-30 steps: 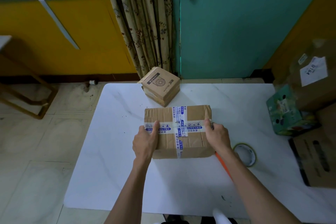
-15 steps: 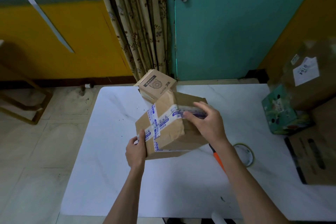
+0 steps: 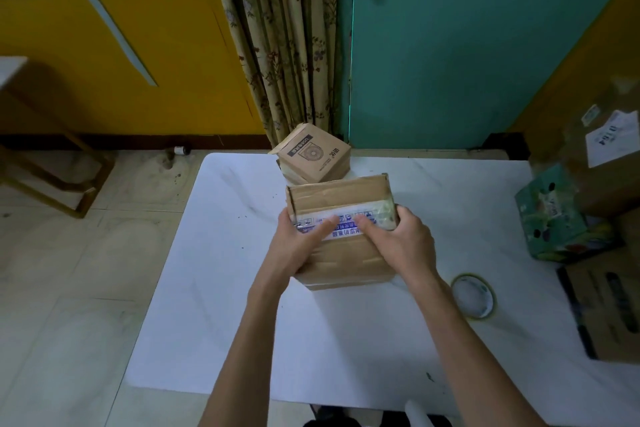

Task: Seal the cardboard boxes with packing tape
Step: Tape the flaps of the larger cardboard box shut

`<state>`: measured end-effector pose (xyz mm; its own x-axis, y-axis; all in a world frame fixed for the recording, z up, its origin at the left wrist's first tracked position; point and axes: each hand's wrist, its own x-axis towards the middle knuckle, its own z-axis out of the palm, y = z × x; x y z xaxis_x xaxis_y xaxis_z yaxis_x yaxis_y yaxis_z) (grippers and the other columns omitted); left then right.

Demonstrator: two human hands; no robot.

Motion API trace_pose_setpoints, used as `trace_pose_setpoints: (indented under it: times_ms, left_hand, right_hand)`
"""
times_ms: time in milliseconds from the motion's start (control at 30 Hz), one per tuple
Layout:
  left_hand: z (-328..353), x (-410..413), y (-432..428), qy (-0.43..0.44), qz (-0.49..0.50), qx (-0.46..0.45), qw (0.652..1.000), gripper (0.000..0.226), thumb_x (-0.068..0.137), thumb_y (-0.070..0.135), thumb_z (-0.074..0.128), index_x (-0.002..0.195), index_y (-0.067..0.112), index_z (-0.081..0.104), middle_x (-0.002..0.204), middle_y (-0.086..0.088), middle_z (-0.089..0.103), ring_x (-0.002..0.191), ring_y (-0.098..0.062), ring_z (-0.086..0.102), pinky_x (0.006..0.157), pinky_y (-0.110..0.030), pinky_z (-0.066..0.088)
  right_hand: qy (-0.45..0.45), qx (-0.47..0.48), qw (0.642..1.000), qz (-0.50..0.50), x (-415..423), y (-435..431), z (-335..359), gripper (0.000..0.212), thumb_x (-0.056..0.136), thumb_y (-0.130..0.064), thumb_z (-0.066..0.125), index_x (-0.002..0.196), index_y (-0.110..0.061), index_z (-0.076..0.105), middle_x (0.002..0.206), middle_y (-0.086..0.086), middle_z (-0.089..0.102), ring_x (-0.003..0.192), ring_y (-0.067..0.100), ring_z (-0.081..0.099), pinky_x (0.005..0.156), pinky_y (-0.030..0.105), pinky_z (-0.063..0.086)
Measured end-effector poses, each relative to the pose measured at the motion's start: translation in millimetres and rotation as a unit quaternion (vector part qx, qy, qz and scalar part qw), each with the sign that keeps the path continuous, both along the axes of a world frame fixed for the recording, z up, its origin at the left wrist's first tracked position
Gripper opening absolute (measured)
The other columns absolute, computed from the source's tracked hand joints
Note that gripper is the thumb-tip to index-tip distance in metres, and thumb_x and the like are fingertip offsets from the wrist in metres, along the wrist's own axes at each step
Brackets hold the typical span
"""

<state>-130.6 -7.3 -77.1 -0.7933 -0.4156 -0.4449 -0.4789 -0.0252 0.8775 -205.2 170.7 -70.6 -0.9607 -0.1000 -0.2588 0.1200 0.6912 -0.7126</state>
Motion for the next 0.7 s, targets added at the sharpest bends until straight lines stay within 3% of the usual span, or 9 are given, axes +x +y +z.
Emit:
trace_pose_setpoints:
  times_ms: [100,233,367,500,600,700]
  left_hand:
    - [-6.3,-9.2,15.7,-0.039,0.026,-0.126,0.991,0.096,0.061,0.078,0.078,0.138,0.031,0.045,0.12,0.013,0.066,0.107,-0.013,0.066,0.094,-0.04,0.056]
    - [2.8,-22.4,27.1,-0.152,-0.007,-0.249,0.956,0.091,0.063,0.09,0.063,0.119,0.02,0.048,0.105,0.005,0.06,0.097,-0.022,0.059,0.078,-0.037,0.05]
    - [-2.5,-20.5,25.4,-0.12,0.009,-0.256,0.959,0.071,0.079,0.079,0.06,0.107,0.014,0.056,0.098,0.0,0.065,0.091,-0.023,0.062,0.075,-0.036,0.052]
    - [-9.6,-17.9,23.7,-0.086,0.033,-0.295,0.951,0.058,0.098,0.065,0.045,0.092,0.01,0.061,0.091,-0.006,0.069,0.081,-0.022,0.061,0.073,-0.036,0.05]
    - [-10.1,-17.9,22.5,-0.086,0.035,-0.305,0.948,0.057,0.104,0.056,0.035,0.092,0.008,0.063,0.096,-0.01,0.07,0.083,-0.023,0.061,0.074,-0.036,0.05]
    - [-2.8,-21.8,22.6,-0.126,0.019,-0.305,0.944,0.053,0.106,0.054,0.029,0.097,0.01,0.058,0.103,-0.011,0.068,0.085,-0.022,0.057,0.074,-0.034,0.043]
  right_hand:
    - [-0.022,0.035,0.999,-0.01,-6.3,2.9,-1.1,0.073,0.07,-0.079,0.065,0.111,-0.019,0.058,0.104,-0.002,0.066,0.094,0.022,0.063,0.073,0.033,0.05]
    - [-0.071,0.063,0.995,0.005,-18.8,5.0,-2.0,0.085,0.066,-0.086,0.059,0.114,-0.016,0.053,0.104,0.001,0.06,0.095,0.024,0.059,0.073,0.032,0.046]
    - [-0.015,0.06,0.998,-0.013,-15.6,4.8,-10.6,0.066,0.081,-0.075,0.057,0.101,-0.012,0.063,0.098,0.007,0.066,0.086,0.028,0.061,0.068,0.031,0.043]
    - [0.041,0.079,0.996,-0.007,-12.5,6.2,-10.0,0.055,0.099,-0.057,0.041,0.085,-0.009,0.063,0.082,0.007,0.066,0.058,0.012,0.05,0.05,0.024,0.032]
    - [0.071,0.087,0.994,-0.007,-12.9,7.7,-13.1,0.06,0.105,-0.048,0.029,0.086,-0.005,0.067,0.087,0.012,0.071,0.064,0.02,0.053,0.056,0.027,0.039]
    - [0.024,0.078,0.997,0.008,-18.1,7.9,-10.4,0.062,0.104,-0.053,0.026,0.095,-0.007,0.066,0.094,0.011,0.07,0.073,0.021,0.057,0.062,0.03,0.044]
